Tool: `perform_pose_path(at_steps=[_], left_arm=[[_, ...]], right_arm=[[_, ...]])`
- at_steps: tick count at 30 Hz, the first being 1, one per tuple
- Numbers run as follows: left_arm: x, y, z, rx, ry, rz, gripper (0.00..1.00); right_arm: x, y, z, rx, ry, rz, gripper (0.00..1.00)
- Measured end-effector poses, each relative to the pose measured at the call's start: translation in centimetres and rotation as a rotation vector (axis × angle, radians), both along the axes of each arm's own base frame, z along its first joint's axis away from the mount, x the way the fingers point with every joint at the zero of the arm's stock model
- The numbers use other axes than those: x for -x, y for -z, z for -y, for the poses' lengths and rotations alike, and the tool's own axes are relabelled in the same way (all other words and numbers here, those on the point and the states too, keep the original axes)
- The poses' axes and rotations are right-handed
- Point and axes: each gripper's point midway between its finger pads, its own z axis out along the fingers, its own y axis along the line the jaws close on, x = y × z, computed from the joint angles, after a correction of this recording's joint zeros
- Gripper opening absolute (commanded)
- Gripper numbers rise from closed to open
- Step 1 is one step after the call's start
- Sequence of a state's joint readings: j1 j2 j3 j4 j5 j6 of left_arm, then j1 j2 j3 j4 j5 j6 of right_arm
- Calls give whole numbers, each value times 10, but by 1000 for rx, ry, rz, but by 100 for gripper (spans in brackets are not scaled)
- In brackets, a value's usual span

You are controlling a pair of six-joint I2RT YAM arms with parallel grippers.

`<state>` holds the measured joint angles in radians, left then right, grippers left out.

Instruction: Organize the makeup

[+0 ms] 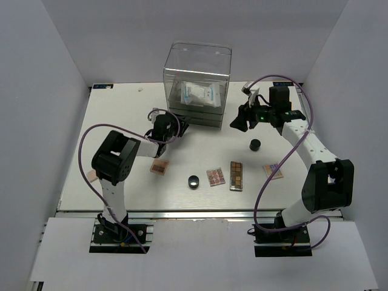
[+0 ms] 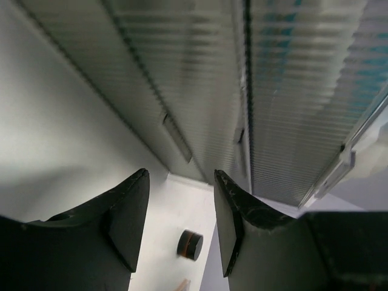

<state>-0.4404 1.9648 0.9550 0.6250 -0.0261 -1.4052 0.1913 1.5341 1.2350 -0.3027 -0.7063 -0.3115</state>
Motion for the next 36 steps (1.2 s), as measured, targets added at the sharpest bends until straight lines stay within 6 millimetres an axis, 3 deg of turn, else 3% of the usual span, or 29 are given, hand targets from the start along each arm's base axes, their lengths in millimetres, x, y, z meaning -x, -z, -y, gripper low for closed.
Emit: perform_pose_path(at_steps=[5,12,16,20,28,29,32,36], left_arm=[[-19,-13,9,38,2,93,54],[-27,-38,15,76,11,179,52],[-33,-38,21,86,25,191,43],[-40,-24,24,82,25,175,32],[-41,-29,24,96,24,196,18],[-41,-29,24,98,24,197,8],[-40,-30,23,116,15,196,0],[-35,-30,21,135,12,196,0]], right_arm=[[2,-6,-3,-43,-4,-19,56],[0,-5,3,-58,13,-36,56],[-2,-6,5,-63,23,-36,56],[-3,-7,6,-66,26,-32,56],[-4,-7,10,-66,34,-31,55],[-5,-7,10,-66,34,-31,55],[-5,-7,10,-65,35,-31,55],[-7,-6,13,-62,47,-30,56]])
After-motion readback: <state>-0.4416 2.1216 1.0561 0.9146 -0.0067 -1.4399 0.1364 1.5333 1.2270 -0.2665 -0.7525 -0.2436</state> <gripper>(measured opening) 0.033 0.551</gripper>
